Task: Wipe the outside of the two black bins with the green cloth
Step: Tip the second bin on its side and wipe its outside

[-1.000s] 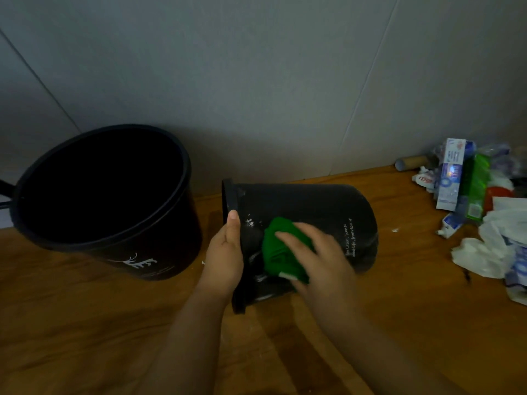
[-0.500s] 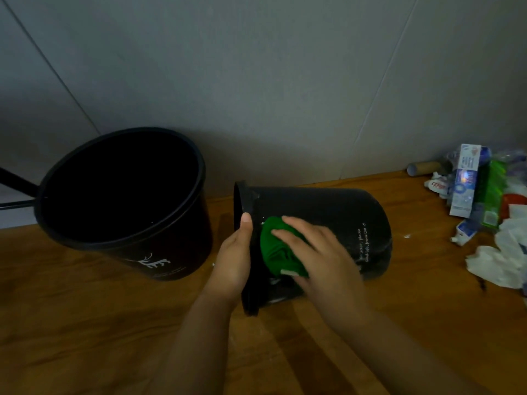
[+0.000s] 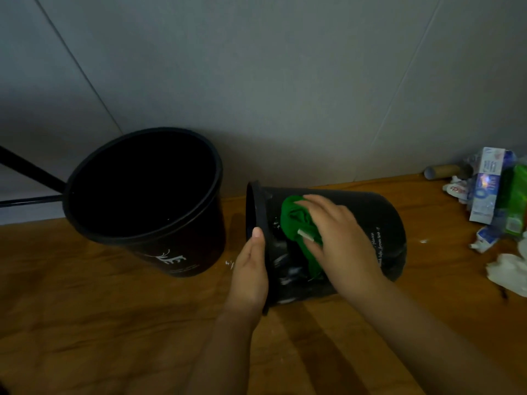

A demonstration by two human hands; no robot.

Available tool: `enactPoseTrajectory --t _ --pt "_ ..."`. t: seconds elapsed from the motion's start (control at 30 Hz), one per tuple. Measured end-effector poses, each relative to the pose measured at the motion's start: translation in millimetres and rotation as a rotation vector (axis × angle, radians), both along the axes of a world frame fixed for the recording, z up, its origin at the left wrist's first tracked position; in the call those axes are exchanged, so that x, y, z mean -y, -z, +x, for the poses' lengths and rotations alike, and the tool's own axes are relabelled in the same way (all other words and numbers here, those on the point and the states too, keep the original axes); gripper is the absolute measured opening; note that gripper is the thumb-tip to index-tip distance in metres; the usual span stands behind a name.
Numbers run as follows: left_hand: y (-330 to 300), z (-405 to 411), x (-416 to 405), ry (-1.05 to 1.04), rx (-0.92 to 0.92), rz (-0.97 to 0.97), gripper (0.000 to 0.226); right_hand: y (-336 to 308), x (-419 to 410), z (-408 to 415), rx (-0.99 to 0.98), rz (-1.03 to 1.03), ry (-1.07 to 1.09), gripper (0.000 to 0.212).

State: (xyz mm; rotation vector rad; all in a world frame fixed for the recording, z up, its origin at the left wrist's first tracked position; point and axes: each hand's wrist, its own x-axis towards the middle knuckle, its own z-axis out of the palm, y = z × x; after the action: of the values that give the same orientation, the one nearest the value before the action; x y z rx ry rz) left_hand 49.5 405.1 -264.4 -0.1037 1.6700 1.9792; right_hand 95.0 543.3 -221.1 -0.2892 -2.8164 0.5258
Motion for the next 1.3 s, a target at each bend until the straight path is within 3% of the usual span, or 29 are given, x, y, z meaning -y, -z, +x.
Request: enactPoseTrajectory --t 0.2,0.33,0.57,0.73,0.87,0.97,1.1,1.3 --pt "1 3 2 0.028 0.037 0.009 0.062 -9 8 0 0.068 -0.106 -0.189 0.058" --pt "2 5 1 0.038 0.083 0.015 0.051 -8 -11 -4 0.046 -0.049 -0.037 0.056" --pt "6 2 1 0.064 0.055 0.034 0.062 -13 0 7 0.137 -0.097 -0.251 0.059" --pt "4 3 0 0.060 0.072 0.046 0.052 -12 -14 7 0.079 -0.048 -0.090 0.058" --pt "5 4 -1 0.040 0.066 0.039 0.068 -11 3 2 0.074 -0.112 -0.228 0.057" --pt "5 4 0 0.063 0.077 0.056 0.067 -14 -6 4 0.133 -0.133 -0.247 0.058" --pt "2 6 0 0.049 0.078 0.060 0.073 -15 -4 -9 0.048 -0.069 -0.126 0.056" --pt "1 4 1 0.072 0.059 0.059 0.064 -12 -1 11 0.141 -0.129 -0.262 0.057"
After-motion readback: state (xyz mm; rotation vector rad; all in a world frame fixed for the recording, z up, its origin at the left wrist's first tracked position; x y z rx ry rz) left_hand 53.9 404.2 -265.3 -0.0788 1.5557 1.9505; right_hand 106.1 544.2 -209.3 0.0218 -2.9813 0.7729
